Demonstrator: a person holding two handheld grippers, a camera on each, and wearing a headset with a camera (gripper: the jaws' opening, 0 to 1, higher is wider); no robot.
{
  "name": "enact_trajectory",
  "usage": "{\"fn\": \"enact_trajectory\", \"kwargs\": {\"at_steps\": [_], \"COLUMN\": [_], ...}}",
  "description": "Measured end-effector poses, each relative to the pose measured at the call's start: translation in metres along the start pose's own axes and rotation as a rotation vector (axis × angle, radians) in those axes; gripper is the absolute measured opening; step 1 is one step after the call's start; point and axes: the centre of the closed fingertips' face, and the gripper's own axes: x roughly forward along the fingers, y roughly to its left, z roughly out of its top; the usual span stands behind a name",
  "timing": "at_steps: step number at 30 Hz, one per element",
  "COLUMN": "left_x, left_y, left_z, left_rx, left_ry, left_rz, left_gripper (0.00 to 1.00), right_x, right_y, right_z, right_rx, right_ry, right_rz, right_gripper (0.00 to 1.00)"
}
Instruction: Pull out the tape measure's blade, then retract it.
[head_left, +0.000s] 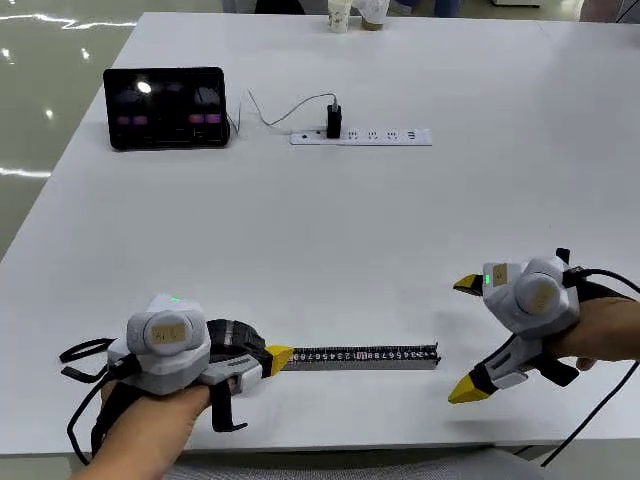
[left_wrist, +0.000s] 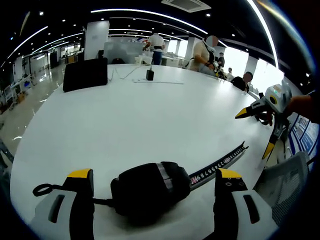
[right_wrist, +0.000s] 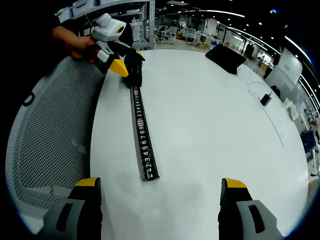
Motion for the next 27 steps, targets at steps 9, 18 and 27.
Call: {"fn": "enact_trajectory", "kwargs": {"at_steps": [9, 18, 27], "left_x": [0.003, 0.004, 0.003], "left_y": [0.000, 0.002, -0.005], "left_z": [0.002, 0.001, 0.005], "left_rx": [-0.016, -0.028, 0.053], "left_ry": [-0.037, -0.042, -0.065], "left_rz": [0.004, 0.001, -0.026], "left_gripper": [0.98, 0.97, 0.98], "right_x": [0.017, 0.018, 0.022], "right_y": [0.007, 0.005, 0.012], "right_z": [-0.002, 0.000, -0.003], "right_rx": [-0.027, -0.028, -0.061], "right_ry": [0.056, 0.064, 0.090], "right_rz": [0.073, 0.096, 0.135], "right_gripper": [0.93, 0.69, 0.46]}}
